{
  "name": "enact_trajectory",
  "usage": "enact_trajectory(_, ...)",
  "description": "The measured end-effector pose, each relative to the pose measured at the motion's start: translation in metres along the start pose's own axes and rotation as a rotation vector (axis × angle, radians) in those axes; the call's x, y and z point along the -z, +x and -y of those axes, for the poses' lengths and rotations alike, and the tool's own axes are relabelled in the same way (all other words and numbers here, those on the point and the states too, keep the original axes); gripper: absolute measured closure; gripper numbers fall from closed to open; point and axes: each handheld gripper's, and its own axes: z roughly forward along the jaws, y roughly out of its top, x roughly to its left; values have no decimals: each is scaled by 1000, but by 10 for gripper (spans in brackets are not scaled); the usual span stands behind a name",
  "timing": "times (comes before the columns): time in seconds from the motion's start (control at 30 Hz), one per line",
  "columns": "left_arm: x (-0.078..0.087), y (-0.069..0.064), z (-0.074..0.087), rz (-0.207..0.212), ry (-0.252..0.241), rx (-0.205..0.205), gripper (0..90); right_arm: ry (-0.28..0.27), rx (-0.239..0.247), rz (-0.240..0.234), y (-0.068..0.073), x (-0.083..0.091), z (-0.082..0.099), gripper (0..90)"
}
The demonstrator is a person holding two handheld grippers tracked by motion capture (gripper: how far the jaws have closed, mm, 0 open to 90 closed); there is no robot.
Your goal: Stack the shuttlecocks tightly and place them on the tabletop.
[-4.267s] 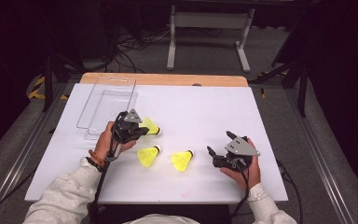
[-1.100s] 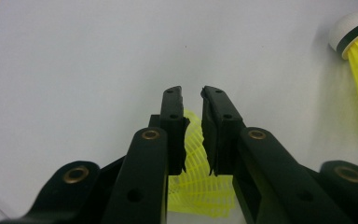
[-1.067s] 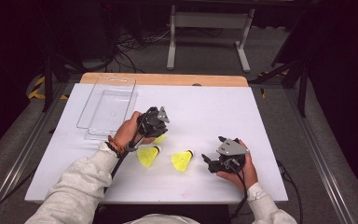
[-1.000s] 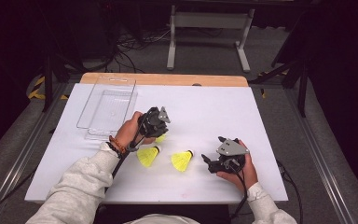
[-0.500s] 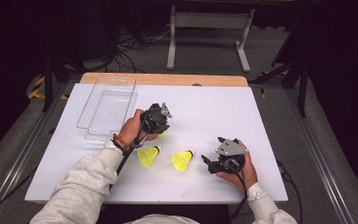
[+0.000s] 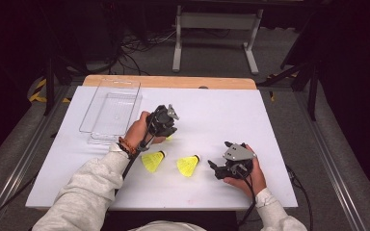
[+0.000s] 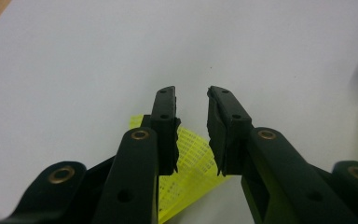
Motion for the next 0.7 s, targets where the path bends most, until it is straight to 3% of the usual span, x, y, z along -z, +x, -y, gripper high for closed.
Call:
enact_trajectory(0.23,2,-1,1,11,7,6,725,7,0,-5,0,0,0,125)
enact_trajectory(0.47,4,-4,6,53,18,5,718,11,2,-5,0,-1,1,124)
enact_trajectory(0.7,6,-5,7,51,8,2,697,14,5,-6,1,-1,1,123)
